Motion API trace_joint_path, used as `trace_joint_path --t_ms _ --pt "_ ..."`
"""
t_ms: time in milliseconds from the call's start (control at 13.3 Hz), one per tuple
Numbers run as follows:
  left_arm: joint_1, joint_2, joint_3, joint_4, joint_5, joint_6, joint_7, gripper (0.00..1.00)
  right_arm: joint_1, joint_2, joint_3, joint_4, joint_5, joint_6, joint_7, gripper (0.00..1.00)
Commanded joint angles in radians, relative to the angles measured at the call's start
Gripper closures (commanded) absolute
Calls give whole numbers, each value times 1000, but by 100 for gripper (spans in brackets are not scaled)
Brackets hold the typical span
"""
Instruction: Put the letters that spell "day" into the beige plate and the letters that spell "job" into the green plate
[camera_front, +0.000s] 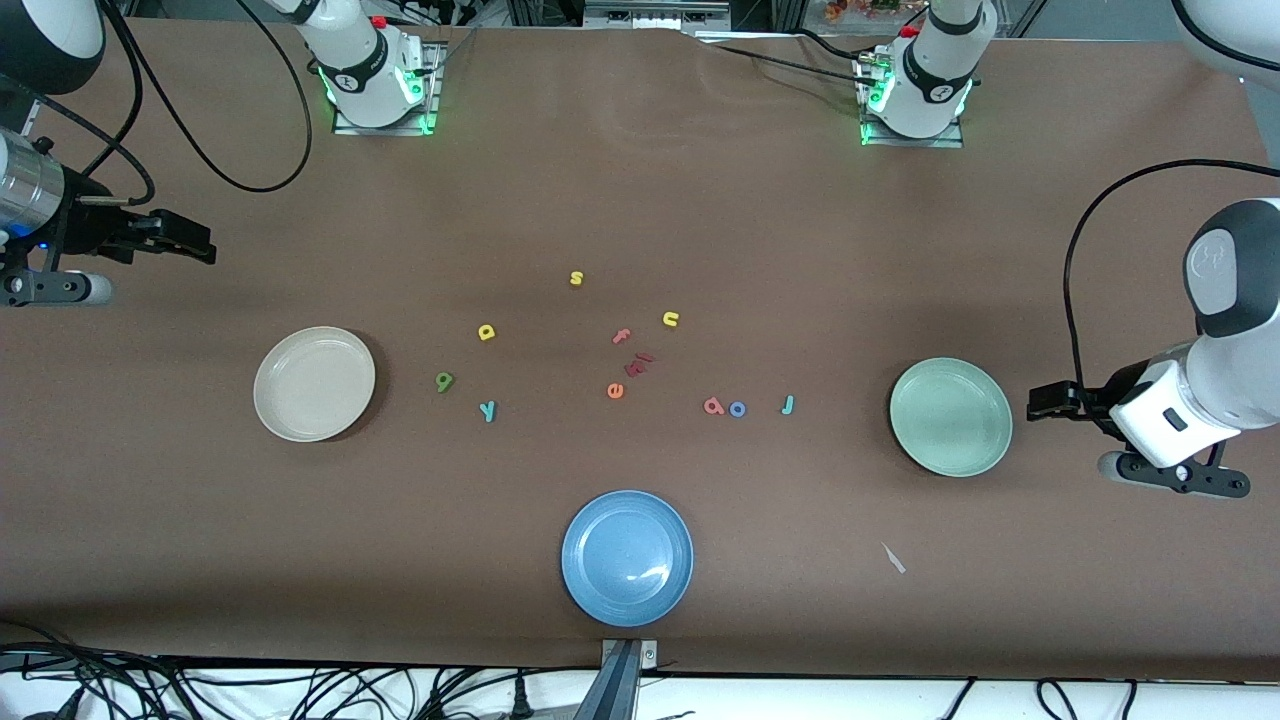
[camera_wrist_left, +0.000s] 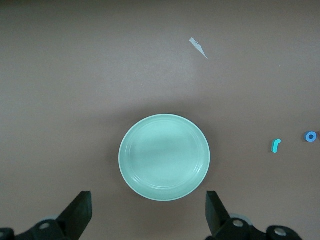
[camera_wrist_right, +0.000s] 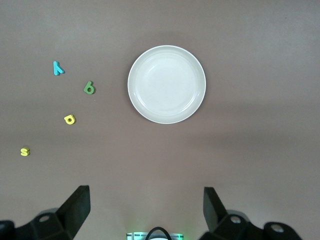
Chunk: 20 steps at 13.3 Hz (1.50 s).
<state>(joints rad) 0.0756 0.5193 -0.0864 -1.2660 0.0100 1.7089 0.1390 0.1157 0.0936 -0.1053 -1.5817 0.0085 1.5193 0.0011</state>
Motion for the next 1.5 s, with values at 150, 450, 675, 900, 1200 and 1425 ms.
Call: trace_joint_path --t_ms 150,450,675,900,1200,1425 --pt "0 -7 5 -9 -30 0 10 0 -7 2 7 15 -10 -16 -6 0" --pt "-34 1 2 -21 -45 -6 5 0 -4 6 7 15 -10 -15 2 0" --pt "-126 33 1 -26 -45 -8 -138 0 6 8 12 15 -8 -15 2 0" --pt "-229 82 0 -29 -47 -6 -272 0 27 21 13 15 -4 -11 2 0" --pt "-304 160 -12 -58 -118 40 -371 0 87 64 15 15 -7 -19 -3 0" --pt "-318 173 -10 -157 -148 200 -392 0 131 104 13 15 -5 -7 38 0"
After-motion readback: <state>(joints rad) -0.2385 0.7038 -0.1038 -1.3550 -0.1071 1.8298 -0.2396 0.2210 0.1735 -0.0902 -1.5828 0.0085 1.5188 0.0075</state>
